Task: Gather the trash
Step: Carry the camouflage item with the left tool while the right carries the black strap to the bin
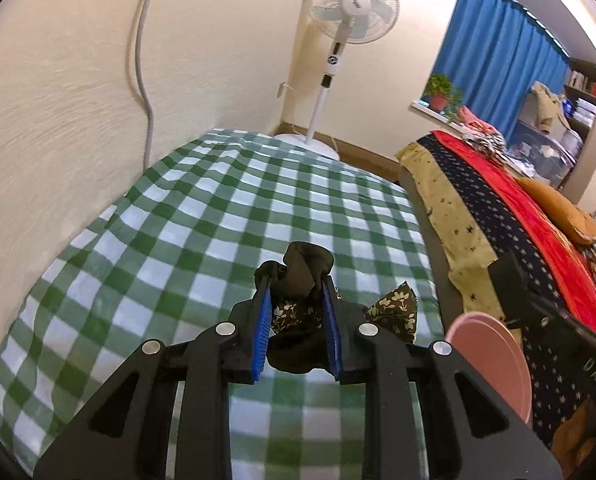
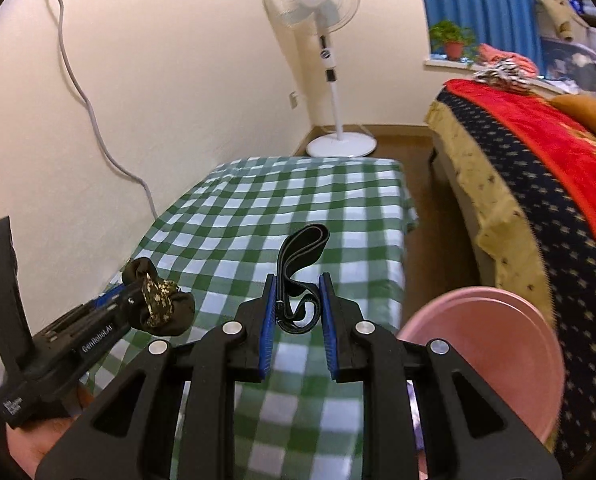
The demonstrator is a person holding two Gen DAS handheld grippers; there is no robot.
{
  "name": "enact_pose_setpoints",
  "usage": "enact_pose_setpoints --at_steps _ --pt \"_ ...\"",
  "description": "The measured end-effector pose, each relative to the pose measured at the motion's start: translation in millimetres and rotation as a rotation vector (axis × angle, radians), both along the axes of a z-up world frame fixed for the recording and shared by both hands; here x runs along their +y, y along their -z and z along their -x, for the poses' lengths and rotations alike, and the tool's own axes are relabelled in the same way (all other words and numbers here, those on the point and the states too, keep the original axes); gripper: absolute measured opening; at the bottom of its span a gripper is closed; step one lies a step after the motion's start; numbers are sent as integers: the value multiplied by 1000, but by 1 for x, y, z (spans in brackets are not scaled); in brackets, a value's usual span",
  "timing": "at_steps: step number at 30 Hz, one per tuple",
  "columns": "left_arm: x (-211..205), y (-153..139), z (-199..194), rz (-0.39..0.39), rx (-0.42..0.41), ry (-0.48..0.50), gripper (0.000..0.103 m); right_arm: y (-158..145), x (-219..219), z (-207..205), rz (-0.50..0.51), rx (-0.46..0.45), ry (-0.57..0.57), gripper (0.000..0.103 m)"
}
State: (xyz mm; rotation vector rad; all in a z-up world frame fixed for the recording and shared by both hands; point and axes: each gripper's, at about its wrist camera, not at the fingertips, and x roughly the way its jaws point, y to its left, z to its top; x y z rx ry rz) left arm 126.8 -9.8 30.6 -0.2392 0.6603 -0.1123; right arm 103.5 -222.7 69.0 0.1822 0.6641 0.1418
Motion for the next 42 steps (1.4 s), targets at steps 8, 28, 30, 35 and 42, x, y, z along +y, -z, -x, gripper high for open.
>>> enact_pose_setpoints --at_steps 8,28,30,35,42 --pt "-26 -8 33 -26 -43 59 24 -16 -32 52 -10 -28 51 21" --pt "-40 6 51 -68 -59 118 24 3 -79 99 -21 -48 170 21" --pt "-42 8 50 -70 -58 121 24 4 -79 97 -22 -43 181 21" --pt "-50 11 45 -84 -62 143 24 9 -88 91 -38 -34 210 21" --pt "-70 14 43 -96 -81 202 24 14 -99 83 -42 -22 254 21"
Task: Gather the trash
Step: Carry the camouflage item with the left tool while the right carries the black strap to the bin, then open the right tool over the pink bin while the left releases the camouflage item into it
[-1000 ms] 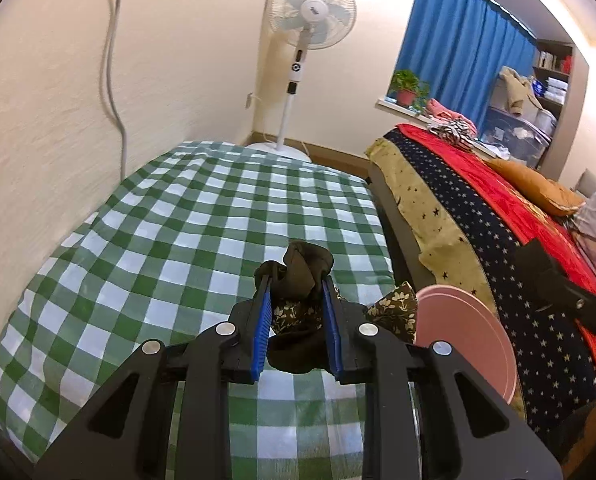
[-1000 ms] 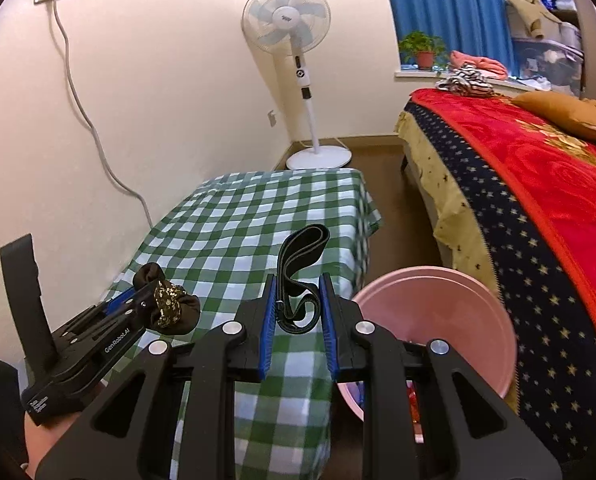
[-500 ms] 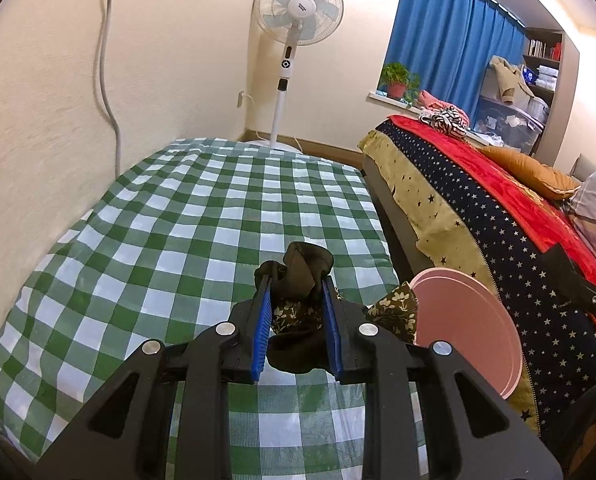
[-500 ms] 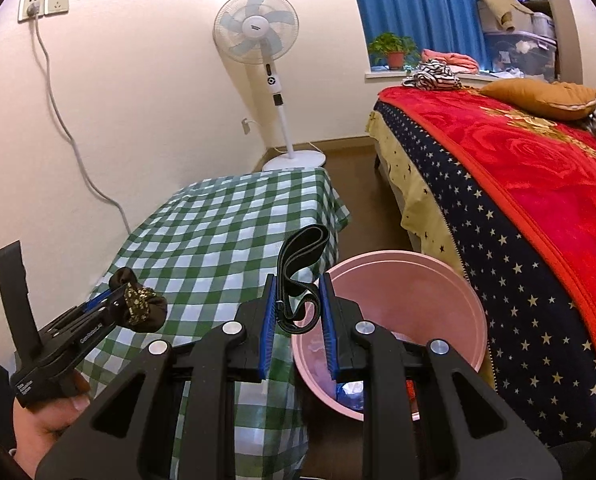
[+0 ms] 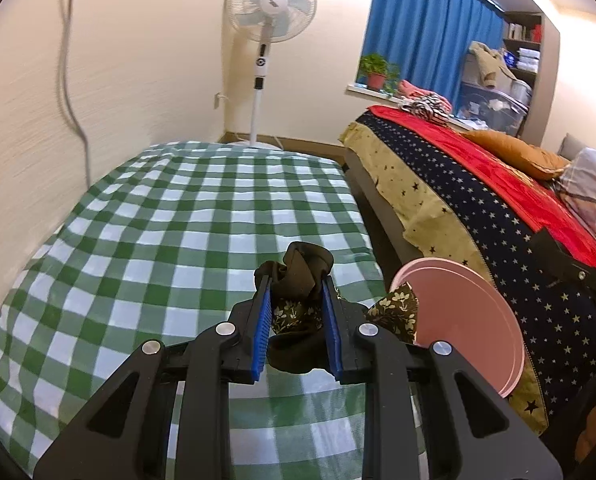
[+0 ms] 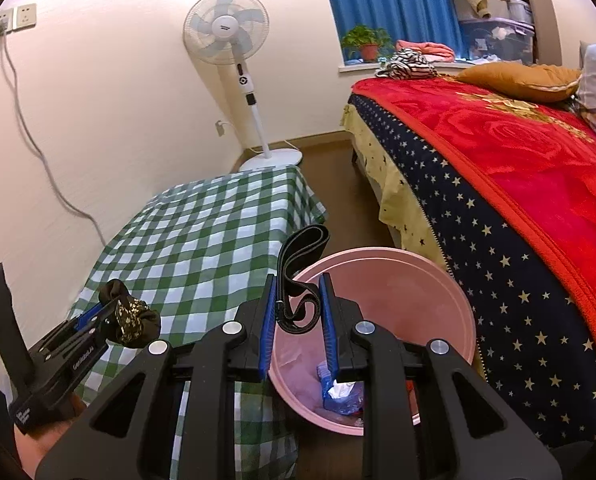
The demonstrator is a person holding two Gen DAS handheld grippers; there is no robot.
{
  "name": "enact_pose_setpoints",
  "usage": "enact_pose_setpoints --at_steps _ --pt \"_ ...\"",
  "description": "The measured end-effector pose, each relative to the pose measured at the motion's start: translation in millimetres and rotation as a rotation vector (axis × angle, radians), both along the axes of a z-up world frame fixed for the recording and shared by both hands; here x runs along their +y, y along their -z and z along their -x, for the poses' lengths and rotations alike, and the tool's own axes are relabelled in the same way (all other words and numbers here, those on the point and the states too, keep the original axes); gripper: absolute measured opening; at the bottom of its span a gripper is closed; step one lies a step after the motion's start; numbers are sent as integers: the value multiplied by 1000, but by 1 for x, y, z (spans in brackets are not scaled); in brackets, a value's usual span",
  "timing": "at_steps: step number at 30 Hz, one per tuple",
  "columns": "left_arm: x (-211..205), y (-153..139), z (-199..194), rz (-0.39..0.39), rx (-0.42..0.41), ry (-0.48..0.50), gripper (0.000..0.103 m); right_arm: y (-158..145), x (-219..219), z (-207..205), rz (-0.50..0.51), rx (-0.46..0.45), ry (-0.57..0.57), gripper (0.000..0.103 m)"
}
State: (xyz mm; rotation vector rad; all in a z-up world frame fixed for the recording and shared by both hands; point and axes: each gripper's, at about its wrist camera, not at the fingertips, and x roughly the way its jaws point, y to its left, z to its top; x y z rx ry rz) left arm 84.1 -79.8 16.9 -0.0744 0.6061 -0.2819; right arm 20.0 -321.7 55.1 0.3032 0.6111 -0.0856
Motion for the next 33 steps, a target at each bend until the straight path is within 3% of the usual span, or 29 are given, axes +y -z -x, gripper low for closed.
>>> enact_pose_setpoints --at_steps 33 --pt "-104 26 -17 56 -4 275 24 18 -51 -18 6 55 164 21"
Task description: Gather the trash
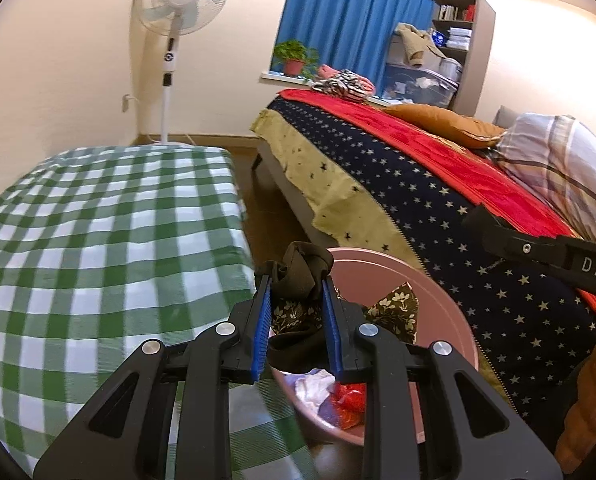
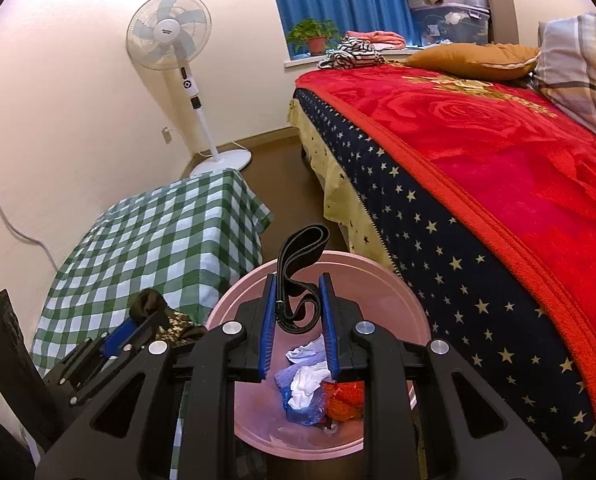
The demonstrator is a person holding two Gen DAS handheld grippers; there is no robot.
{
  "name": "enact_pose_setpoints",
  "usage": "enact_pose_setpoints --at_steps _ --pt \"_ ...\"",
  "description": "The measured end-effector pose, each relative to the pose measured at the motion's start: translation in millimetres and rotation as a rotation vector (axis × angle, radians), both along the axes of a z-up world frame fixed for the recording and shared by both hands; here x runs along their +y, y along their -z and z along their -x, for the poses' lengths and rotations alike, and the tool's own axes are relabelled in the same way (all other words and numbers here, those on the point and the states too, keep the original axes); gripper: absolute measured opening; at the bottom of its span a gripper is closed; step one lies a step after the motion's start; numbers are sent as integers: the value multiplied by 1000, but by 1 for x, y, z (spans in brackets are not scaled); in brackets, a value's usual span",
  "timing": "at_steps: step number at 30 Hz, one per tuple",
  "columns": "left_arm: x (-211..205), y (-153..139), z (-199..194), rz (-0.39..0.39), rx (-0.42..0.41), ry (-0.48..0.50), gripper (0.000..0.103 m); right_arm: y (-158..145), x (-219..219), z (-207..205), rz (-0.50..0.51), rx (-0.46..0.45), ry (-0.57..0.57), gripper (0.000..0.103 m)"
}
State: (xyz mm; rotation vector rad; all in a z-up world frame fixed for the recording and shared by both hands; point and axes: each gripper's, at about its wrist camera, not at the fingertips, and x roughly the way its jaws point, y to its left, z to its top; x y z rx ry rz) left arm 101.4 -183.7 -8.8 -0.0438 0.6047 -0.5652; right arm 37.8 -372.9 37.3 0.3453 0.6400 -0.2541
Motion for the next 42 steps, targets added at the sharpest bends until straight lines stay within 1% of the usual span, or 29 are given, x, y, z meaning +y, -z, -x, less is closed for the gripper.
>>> enact_pose_setpoints --at_steps 6,8,9,10,11,12,13,14,16,17,19,21,24,26,28,30,33,37,38,40,42 --pt "-13 6 -1 5 16 48 24 0 -4 0 3 -5 19 21" --pt "-15 6 0 11 19 67 25 1 -4 -1 5 -3 25 26" --pt "-16 6 -1 16 22 82 28 1 -5 -1 6 -1 30 26" --pt "-17 7 -2 22 29 95 31 2 -6 -1 1 4 39 29" --pt "-16 9 -3 31 42 111 41 3 -8 -1 -8 6 47 42" --pt "-14 10 -4 38 51 116 52 3 -11 0 -19 4 66 51" --pt "-11 10 -4 35 46 104 53 3 -14 2 -27 -2 88 67" --pt "-8 10 -4 31 44 93 54 2 -17 4 -34 -11 101 72" --pt "0 8 -5 25 45 73 54 0 -20 6 -52 -26 107 73" --pt "2 6 -4 20 40 66 55 -1 -20 7 -56 -31 108 75" --pt "10 -2 1 6 17 54 59 -2 -18 9 -58 -41 106 80" --pt "15 -9 7 -7 -6 44 68 -3 -14 11 -63 -52 95 84" --pt "27 -24 19 -23 -46 27 76 -7 -7 16 -55 -75 75 91" --pt "35 -33 25 -40 -69 11 79 -12 -1 20 -48 -94 55 96" --pt "43 -44 33 -59 -89 -20 80 -17 5 26 -38 -111 42 98" --pt "51 -51 41 -72 -99 -38 86 -20 13 31 -37 -120 29 98" --pt "67 -60 59 -103 -118 -83 87 -22 30 34 -13 -119 -21 98" --pt "90 -67 81 -104 -114 -150 89 -28 52 44 6 -132 -60 98" --pt "94 -68 86 -105 -116 -165 95 -29 57 49 12 -136 -66 98" --pt "101 -72 101 -119 -141 -185 95 -28 71 61 23 -146 -89 98" --pt "108 -73 114 -132 -165 -202 95 -25 79 73 29 -146 -77 98"
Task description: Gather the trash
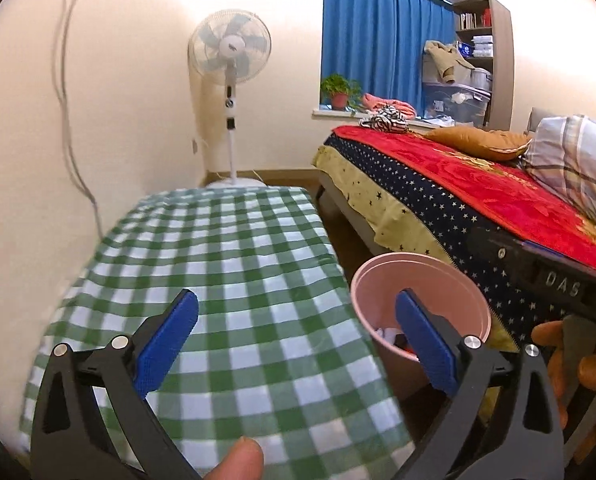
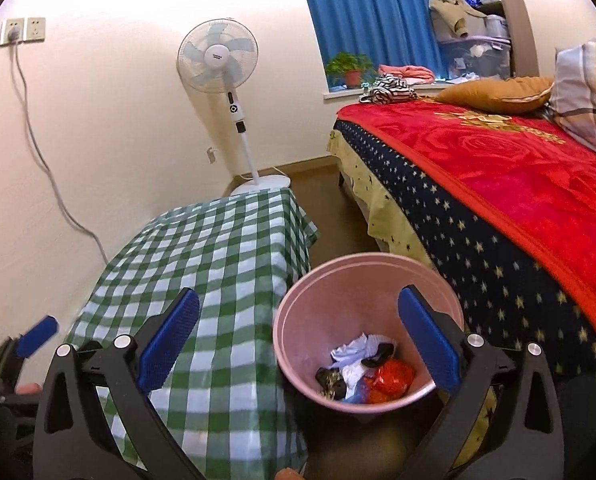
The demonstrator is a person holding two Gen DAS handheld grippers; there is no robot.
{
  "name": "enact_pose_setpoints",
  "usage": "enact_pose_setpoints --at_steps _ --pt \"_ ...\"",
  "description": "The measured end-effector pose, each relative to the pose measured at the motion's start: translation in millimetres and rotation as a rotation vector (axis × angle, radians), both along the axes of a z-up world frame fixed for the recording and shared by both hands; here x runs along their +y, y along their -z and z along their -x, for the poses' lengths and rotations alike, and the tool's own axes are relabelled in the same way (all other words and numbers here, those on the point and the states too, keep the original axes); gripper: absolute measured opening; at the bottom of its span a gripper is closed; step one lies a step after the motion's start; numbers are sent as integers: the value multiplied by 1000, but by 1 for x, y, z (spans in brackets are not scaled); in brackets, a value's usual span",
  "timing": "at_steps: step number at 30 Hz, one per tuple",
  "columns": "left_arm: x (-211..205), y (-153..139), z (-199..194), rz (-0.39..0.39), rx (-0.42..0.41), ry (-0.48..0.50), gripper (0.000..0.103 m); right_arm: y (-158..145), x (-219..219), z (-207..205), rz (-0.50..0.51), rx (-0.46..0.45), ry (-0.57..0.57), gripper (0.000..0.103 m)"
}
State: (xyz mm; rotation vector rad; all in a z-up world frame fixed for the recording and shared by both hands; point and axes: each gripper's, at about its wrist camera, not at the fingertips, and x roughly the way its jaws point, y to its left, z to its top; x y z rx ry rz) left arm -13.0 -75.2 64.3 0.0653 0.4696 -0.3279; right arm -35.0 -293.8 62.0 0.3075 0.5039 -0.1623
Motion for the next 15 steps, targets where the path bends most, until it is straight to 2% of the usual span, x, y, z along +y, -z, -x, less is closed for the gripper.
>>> enact_pose_setpoints --at_steps 4,8,15 --pt "18 6 16 10 -14 -44 95 7 13 16 12 22 17 98" --pt "34 20 17 32 13 -114 95 10 25 26 56 14 25 98" --pt "45 40 14 38 59 -190 95 26 51 15 93 62 -26 98"
